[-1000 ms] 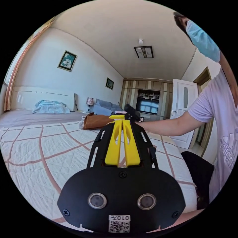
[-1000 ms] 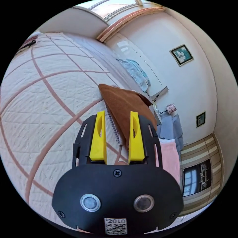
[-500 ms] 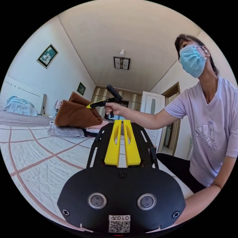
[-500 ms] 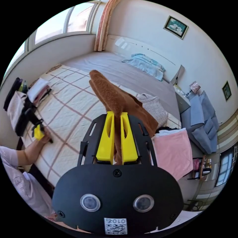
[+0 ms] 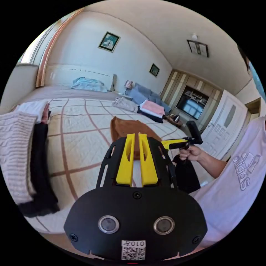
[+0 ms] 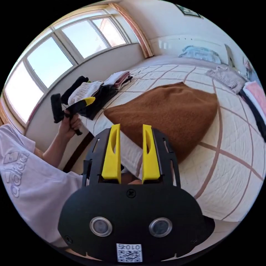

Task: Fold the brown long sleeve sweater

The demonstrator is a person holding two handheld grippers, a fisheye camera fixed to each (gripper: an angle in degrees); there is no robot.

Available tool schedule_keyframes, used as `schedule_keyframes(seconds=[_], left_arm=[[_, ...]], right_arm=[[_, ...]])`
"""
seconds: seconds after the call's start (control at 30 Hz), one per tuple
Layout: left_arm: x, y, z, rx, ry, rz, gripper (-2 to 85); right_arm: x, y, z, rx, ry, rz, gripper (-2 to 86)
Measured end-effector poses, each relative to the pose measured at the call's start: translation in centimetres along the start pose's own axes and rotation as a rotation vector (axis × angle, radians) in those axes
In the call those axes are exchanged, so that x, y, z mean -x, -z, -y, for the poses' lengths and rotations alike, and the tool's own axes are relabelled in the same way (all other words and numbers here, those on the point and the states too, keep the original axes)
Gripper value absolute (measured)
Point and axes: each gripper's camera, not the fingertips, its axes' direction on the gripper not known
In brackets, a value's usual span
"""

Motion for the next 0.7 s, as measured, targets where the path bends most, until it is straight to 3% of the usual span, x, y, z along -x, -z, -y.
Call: schedule_keyframes(seconds=[0.1,0.2,0.33,0.47,0.7], left_arm=[[-1.3,-0.6,-2.6,0.048,0.065,0.105,3.7],[0.0,-2.8,-3.4,0.094,0.171,0.04,6.0],[-0.2,-4.7,-1.8,0.105,0.126,0.069,8.3],[-0.4,-8.3,0.7,0.161,0.074,0.117,10.4],[-1.9,-14.8,4.0,0.243,0.049,0.102,12.7]], right_arm=[[4.5,-1.3,0.9,0.035,0.222,-0.241,15.0],[7.2,-3.9,1.1,0.101,0.382,-0.311,15.0],[7.1,-6.2,0.0,0.182,0.484,-0.453,12.4],[2.6,-2.0,-0.2,0.081,0.306,-0.315,6.6],[-15.5,17.5,-7.5,-0.2,-0.165,-0.003,6.2]])
